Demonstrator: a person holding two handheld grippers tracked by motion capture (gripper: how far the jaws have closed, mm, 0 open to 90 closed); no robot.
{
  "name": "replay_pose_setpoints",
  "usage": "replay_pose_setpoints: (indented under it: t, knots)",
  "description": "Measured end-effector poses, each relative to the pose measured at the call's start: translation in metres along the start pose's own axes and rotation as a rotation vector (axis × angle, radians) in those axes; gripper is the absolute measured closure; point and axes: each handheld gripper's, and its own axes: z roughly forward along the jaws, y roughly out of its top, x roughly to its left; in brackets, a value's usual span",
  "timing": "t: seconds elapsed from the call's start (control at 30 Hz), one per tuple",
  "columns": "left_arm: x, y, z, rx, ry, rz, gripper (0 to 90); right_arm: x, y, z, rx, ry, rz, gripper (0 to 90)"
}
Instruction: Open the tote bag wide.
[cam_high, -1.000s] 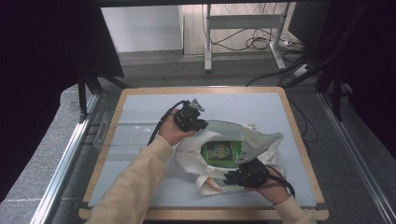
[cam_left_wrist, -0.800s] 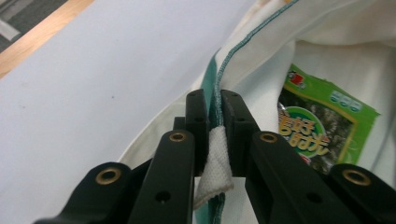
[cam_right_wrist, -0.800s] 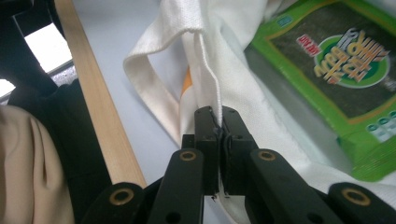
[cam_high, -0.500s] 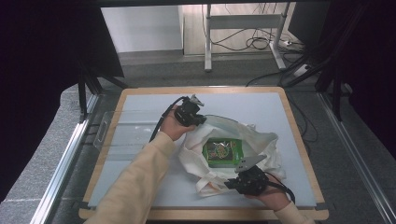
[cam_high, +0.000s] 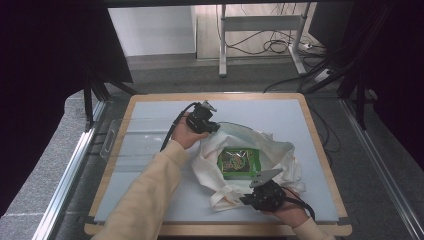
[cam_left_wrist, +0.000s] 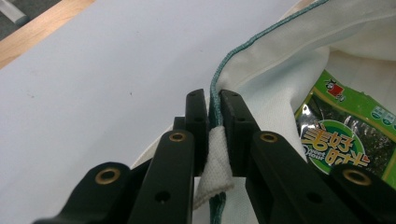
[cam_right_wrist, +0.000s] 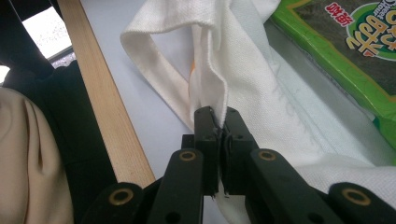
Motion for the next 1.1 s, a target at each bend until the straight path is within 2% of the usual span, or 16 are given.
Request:
replay_pose_setpoints:
  t: [0.23,0.27,0.4,0.43,0.5,0.53,0.57,0.63,0.67,0.73,0.77,0.8,0.83,0.93,1.1]
  knots:
    - [-0.004,-0.001,-0.003,-0.006,-0.005,0.021,82.4,0.0,0.0,0.0,-0.008,-0.004,-0.007,84.3]
    - [-0.006,-0.002,-0.006,-0.007,-0.018,0.024,82.1,0.001,0.0,0.001,-0.007,-0.012,-0.013,82.1]
    - [-0.008,-0.004,-0.011,-0.017,-0.026,0.035,79.9,0.003,0.001,0.002,0.0,-0.014,-0.019,78.4]
    - [-0.01,-0.005,-0.017,-0.031,-0.03,0.035,76.2,0.003,0.003,0.001,-0.008,-0.012,-0.023,75.3]
    - [-0.011,-0.006,-0.022,-0.043,-0.04,0.032,74.4,0.003,0.003,0.0,-0.011,-0.011,-0.021,74.2]
    - [-0.013,-0.006,-0.029,-0.063,-0.04,0.037,68.8,0.002,0.004,-0.003,-0.026,-0.015,-0.019,69.9]
    - [-0.013,-0.006,-0.029,-0.063,-0.04,0.037,66.0,0.002,0.004,-0.004,-0.032,-0.016,-0.015,67.6]
    - [-0.017,-0.008,-0.04,-0.086,-0.05,0.041,59.8,0.001,0.005,-0.007,-0.052,-0.019,-0.01,63.6]
    - [-0.019,-0.009,-0.043,-0.096,-0.052,0.044,59.8,0.001,0.005,-0.007,-0.052,-0.019,-0.01,63.6]
    - [-0.026,-0.013,-0.057,-0.124,-0.05,0.066,52.1,-0.001,0.006,-0.012,-0.082,-0.031,0.004,58.3]
    - [-0.026,-0.013,-0.057,-0.124,-0.05,0.066,50.6,-0.001,0.006,-0.012,-0.082,-0.031,0.004,58.3]
    - [-0.03,-0.016,-0.062,-0.136,-0.047,0.084,50.6,-0.001,0.007,-0.013,-0.092,-0.032,0.01,57.4]
    - [-0.033,-0.018,-0.066,-0.147,-0.049,0.09,47.9,-0.002,0.008,-0.017,-0.117,-0.034,0.031,55.5]
    - [-0.04,-0.025,-0.076,-0.163,-0.059,0.097,45.7,-0.003,0.01,-0.019,-0.129,-0.033,0.042,53.4]
    - [-0.049,-0.037,-0.086,-0.185,-0.084,0.083,43.7,-0.003,0.012,-0.025,-0.149,-0.038,0.061,51.8]
